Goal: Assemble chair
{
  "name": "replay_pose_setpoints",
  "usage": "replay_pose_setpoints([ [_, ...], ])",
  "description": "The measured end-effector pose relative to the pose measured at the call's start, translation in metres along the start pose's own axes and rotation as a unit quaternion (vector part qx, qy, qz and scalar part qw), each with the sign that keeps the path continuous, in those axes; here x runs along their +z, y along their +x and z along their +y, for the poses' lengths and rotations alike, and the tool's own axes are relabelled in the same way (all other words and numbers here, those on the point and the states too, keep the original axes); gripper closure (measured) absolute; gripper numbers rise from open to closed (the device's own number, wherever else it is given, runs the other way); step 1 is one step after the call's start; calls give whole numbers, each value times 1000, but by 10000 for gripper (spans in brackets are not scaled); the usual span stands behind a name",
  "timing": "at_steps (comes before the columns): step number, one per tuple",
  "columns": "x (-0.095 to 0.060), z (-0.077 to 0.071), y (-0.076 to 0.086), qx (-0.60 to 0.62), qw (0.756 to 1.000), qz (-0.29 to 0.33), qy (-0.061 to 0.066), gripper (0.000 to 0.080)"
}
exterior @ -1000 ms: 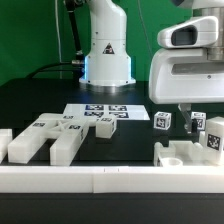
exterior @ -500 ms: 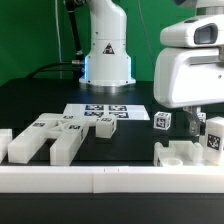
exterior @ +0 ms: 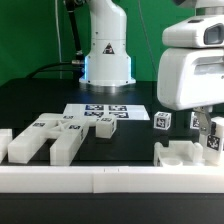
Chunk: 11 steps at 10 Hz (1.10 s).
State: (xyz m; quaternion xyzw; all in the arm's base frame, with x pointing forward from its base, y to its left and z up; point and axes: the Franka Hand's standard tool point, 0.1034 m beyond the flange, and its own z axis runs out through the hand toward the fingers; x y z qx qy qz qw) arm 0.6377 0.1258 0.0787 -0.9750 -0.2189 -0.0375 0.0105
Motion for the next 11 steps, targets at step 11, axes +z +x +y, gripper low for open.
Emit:
replay_pose_setpoints([
  [11,2,1,-2,479,878,-5,17,508],
])
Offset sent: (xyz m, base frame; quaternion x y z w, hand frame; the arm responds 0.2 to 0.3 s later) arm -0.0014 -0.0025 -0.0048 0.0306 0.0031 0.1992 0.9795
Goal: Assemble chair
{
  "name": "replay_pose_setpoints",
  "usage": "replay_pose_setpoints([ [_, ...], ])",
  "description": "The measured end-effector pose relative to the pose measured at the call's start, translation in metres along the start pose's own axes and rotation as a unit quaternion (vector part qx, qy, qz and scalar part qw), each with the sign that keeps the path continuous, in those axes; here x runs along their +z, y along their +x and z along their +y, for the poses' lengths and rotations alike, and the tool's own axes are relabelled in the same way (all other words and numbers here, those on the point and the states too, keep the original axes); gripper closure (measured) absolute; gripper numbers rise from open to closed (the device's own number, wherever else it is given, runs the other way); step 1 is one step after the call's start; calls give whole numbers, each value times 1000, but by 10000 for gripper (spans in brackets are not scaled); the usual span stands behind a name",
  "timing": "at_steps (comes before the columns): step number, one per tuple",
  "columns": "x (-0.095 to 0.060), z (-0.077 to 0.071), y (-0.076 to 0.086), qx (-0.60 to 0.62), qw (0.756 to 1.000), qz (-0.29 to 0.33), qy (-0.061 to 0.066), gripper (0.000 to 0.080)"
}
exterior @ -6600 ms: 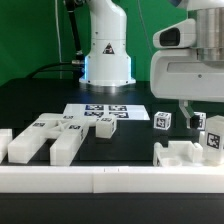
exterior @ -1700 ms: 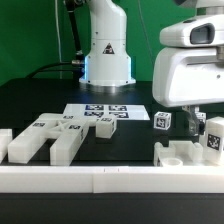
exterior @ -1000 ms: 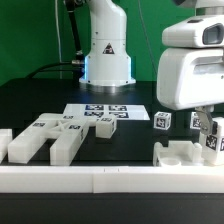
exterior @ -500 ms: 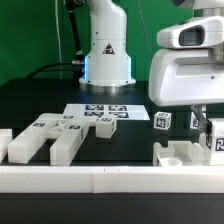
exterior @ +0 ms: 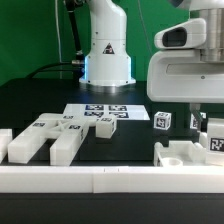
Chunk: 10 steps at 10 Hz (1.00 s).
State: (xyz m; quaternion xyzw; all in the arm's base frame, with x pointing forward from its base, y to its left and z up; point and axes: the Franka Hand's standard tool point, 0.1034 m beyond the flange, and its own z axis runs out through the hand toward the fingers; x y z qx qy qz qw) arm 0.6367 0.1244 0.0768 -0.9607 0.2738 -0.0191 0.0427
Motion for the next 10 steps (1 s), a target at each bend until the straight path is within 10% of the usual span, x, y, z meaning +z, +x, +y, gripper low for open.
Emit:
replay_pose_setpoints([
  [7,0,0,1,163,987,-1,4,503],
  [8,0,1,1,129,992,-1,3,277],
  [10,0,0,1,81,997,0,3,178],
])
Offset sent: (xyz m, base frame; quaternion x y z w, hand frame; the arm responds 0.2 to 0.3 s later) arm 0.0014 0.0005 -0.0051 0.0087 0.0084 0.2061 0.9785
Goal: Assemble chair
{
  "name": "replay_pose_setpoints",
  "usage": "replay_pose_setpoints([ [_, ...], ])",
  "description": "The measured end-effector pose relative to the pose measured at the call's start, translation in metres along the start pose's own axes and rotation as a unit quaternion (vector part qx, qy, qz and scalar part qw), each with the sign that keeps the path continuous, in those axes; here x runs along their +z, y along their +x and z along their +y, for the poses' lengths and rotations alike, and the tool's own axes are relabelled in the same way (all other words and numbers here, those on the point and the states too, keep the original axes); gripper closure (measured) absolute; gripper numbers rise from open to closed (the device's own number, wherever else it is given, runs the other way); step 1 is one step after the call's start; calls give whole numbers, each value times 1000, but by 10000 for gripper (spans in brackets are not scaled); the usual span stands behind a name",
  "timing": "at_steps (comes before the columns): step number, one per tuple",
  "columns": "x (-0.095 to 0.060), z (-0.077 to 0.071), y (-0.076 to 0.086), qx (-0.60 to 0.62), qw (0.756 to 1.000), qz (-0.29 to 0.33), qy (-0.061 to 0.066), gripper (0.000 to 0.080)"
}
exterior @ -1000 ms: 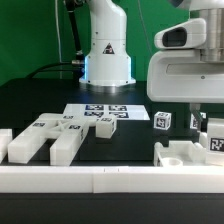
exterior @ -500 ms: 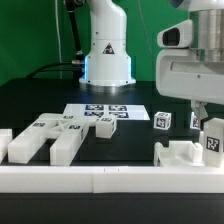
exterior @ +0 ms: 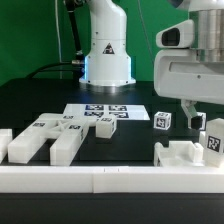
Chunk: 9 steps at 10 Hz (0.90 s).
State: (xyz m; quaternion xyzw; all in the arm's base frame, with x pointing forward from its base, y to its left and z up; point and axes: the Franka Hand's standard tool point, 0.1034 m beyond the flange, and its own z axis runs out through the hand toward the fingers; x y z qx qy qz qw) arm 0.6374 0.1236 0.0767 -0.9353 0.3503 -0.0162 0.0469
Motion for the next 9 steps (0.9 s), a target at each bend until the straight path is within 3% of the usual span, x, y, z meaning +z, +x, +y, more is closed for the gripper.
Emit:
replay_pose_setpoints([
  [4,0,-1,-1,-188,982,0,0,151],
  [7,0,-1,-1,-292,956,0,-1,150],
  [9,0,-1,-1,-363,932,3,-8,150],
])
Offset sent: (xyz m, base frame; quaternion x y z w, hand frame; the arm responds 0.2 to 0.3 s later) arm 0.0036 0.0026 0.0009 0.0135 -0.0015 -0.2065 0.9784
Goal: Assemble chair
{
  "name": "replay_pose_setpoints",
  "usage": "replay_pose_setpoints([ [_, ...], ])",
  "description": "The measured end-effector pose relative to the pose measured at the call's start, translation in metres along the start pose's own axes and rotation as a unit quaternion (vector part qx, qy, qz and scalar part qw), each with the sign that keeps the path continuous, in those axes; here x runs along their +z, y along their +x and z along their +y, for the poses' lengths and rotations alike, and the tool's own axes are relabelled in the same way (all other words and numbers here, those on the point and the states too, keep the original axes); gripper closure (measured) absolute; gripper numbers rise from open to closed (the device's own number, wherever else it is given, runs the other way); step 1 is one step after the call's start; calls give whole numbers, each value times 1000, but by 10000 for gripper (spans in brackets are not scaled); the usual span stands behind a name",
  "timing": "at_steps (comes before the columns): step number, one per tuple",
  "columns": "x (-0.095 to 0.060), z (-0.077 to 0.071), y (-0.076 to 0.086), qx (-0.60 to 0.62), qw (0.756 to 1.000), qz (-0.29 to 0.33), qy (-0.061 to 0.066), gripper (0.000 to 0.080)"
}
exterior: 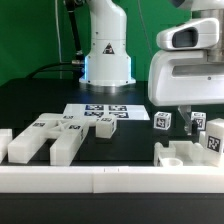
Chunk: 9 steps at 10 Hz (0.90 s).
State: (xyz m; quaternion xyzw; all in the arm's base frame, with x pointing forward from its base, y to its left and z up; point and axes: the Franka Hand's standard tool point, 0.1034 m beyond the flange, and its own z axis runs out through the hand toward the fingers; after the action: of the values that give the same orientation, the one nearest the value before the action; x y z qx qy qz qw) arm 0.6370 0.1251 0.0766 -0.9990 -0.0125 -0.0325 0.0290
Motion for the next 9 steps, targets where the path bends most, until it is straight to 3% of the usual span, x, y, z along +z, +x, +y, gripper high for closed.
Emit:
replay_pose_setpoints([
  [5,0,1,0,-165,986,0,-15,150],
  [8,1,1,0,-170,985,0,-15,165],
  [9,1,1,0,-163,987,0,-15,338],
])
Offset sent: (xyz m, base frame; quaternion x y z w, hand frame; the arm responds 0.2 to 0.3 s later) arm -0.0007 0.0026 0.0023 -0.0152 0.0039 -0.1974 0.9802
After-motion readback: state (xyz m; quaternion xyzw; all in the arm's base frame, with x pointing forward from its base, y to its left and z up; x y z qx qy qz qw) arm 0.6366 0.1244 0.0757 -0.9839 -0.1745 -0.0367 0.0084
